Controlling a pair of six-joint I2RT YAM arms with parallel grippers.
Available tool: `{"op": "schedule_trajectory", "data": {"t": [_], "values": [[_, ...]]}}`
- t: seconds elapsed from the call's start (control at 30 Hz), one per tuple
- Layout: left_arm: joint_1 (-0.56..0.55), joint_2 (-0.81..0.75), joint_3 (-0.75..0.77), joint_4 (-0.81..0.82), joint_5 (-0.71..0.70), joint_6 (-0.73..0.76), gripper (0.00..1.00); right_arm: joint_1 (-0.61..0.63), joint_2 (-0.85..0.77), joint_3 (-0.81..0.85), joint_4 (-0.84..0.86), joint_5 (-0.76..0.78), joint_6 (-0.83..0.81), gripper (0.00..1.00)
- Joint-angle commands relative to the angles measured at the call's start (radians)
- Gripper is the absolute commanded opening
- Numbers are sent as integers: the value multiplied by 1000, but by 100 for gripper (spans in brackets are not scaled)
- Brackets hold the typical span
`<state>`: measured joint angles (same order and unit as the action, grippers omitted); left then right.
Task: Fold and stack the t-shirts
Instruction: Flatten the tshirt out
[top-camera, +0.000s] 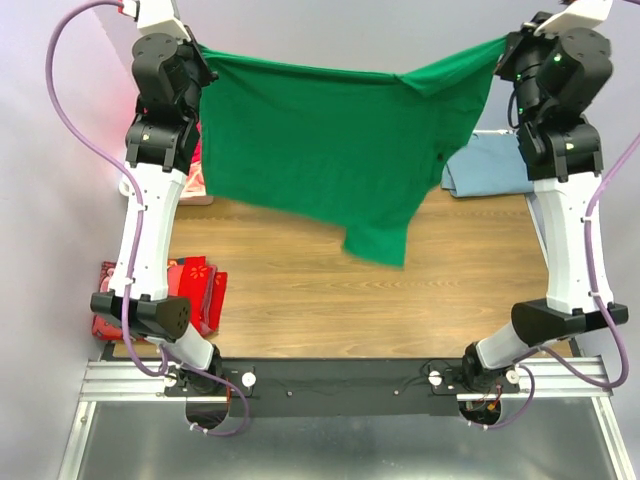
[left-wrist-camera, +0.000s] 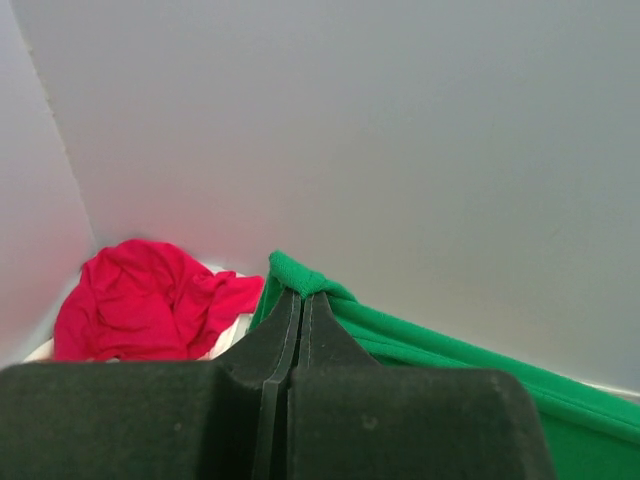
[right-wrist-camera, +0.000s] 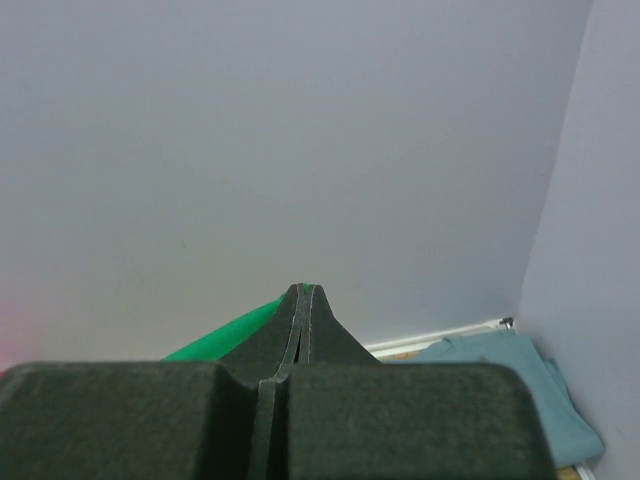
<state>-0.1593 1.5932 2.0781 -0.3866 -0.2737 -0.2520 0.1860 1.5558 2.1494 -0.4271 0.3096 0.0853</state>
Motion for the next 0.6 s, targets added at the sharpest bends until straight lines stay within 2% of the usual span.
{"op": "schedule_trajectory", "data": {"t": [0.0, 0.17, 0.57], "values": [[4, -44, 68, 23, -45, 25, 0, -8, -59, 66, 40, 42, -24, 1], [4, -107, 44, 9, -25, 31, 0, -6, -153, 23, 40, 22, -19, 1], [4, -348, -279, 35, 4, 28, 0, -7, -410, -229, 37, 42, -75, 1]]}}
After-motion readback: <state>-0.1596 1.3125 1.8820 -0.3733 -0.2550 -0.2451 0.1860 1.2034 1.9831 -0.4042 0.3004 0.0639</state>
